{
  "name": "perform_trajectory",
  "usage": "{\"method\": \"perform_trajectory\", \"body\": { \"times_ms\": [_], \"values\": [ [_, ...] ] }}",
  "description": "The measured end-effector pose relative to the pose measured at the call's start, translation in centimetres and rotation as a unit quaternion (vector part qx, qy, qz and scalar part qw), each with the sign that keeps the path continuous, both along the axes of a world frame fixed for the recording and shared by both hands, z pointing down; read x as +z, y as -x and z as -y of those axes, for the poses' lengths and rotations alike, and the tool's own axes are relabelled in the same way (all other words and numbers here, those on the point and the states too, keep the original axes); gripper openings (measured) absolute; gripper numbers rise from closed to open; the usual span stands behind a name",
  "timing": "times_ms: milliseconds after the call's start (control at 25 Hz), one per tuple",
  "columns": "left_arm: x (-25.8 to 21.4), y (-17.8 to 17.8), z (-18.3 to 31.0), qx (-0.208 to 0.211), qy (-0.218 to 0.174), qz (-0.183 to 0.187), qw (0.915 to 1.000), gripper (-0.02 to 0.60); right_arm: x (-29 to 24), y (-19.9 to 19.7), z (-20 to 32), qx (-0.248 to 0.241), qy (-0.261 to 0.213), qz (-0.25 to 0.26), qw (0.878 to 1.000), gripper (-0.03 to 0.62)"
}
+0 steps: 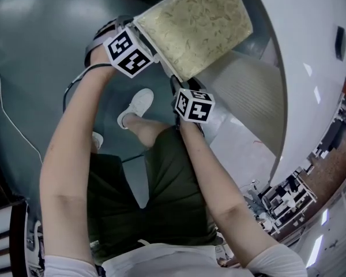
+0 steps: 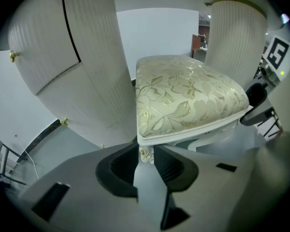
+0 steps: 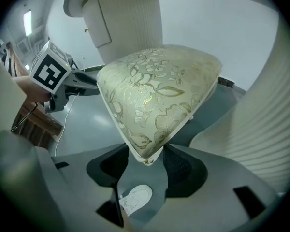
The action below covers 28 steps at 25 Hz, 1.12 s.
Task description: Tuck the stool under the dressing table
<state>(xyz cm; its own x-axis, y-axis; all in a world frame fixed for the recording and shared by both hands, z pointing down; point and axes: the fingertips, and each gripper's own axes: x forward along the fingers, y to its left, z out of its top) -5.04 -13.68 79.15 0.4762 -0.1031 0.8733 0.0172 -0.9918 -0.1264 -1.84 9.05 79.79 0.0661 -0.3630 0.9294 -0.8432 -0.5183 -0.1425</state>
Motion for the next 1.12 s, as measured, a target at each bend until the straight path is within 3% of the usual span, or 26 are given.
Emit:
{"method": "perform_trajectory", "body": {
  "times_ms": [320,720,880,1120],
  "values": [
    [-1.0,-9.5,2.1,-0.025,0.003,-0.040,0.9989,0.086,-0.8,-9.3,2.1,0.042,-0.026,-0.043,0.998,0.224],
    [-1.2,-13.2,3.5,-0.035,0.022,-0.069,0.9967,0.086,-0.8,-12.7,3.8,0.062,-0.043,-0.064,0.995,0.225],
    [-1.4,-12.7,3.1,-0.052,0.039,-0.081,0.9946,0.086,-0.6,-12.9,3.8,0.066,-0.040,-0.061,0.995,0.234],
    [-1.4,-9.1,1.9,-0.068,0.056,-0.063,0.9941,0.083,-1.5,-12.0,3.6,0.077,-0.044,-0.048,0.995,0.221]
  ]
}}
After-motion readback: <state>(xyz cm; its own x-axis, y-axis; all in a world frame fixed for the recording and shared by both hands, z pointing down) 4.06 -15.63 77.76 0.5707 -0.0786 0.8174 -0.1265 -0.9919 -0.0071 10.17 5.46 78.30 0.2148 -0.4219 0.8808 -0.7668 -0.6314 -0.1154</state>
